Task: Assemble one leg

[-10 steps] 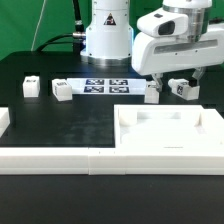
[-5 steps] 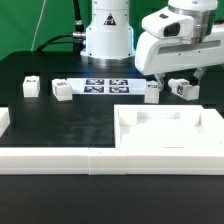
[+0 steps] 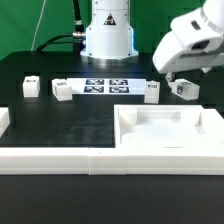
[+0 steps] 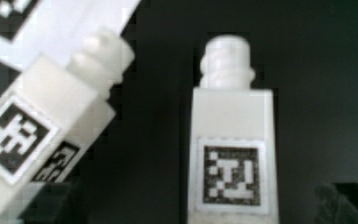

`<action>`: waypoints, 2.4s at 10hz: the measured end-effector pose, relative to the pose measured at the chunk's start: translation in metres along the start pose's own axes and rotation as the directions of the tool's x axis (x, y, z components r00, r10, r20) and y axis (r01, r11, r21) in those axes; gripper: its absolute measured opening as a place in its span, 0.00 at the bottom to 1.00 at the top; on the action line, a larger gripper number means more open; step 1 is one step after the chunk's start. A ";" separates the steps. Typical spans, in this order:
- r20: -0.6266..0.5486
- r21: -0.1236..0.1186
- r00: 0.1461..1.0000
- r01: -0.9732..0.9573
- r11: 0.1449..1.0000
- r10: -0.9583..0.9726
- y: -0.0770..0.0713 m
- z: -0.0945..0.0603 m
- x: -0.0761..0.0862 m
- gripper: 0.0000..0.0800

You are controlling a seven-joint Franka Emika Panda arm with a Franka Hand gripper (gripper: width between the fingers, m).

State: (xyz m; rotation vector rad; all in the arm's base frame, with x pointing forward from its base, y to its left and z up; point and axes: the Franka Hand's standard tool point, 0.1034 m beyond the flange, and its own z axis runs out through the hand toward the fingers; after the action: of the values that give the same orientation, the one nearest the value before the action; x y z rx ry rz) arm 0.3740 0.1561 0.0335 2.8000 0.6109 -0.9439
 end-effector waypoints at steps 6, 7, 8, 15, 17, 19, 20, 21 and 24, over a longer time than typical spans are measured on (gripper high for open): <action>0.293 0.009 0.956 -0.005 1.000 0.002 -0.003 0.026 0.014 0.81; 0.294 0.008 0.956 -0.005 1.000 0.002 -0.004 0.026 0.013 0.81; 0.293 0.006 0.956 -0.002 1.000 0.000 -0.006 0.026 0.014 0.81; 0.290 0.010 0.957 0.007 1.000 -0.010 -0.005 0.027 0.014 0.36; 0.290 0.010 0.957 0.007 1.000 -0.010 -0.005 0.027 0.014 0.36; 0.290 0.010 0.957 0.007 1.000 -0.010 -0.004 0.027 0.014 0.36; 0.293 0.011 0.956 0.009 1.000 -0.012 -0.004 0.026 0.013 0.36; 0.296 0.010 0.955 0.008 1.000 -0.010 -0.001 0.018 0.008 0.36; 0.290 -0.011 0.957 0.001 1.000 0.002 0.003 -0.013 -0.010 0.36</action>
Offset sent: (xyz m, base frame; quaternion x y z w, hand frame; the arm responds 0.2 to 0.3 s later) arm 0.0023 -0.0087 -0.0125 -0.0440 -0.2124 0.0326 0.9756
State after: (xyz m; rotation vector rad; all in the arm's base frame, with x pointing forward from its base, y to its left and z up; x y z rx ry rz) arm 0.3757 0.1529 0.0500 2.5774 0.5701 -1.3135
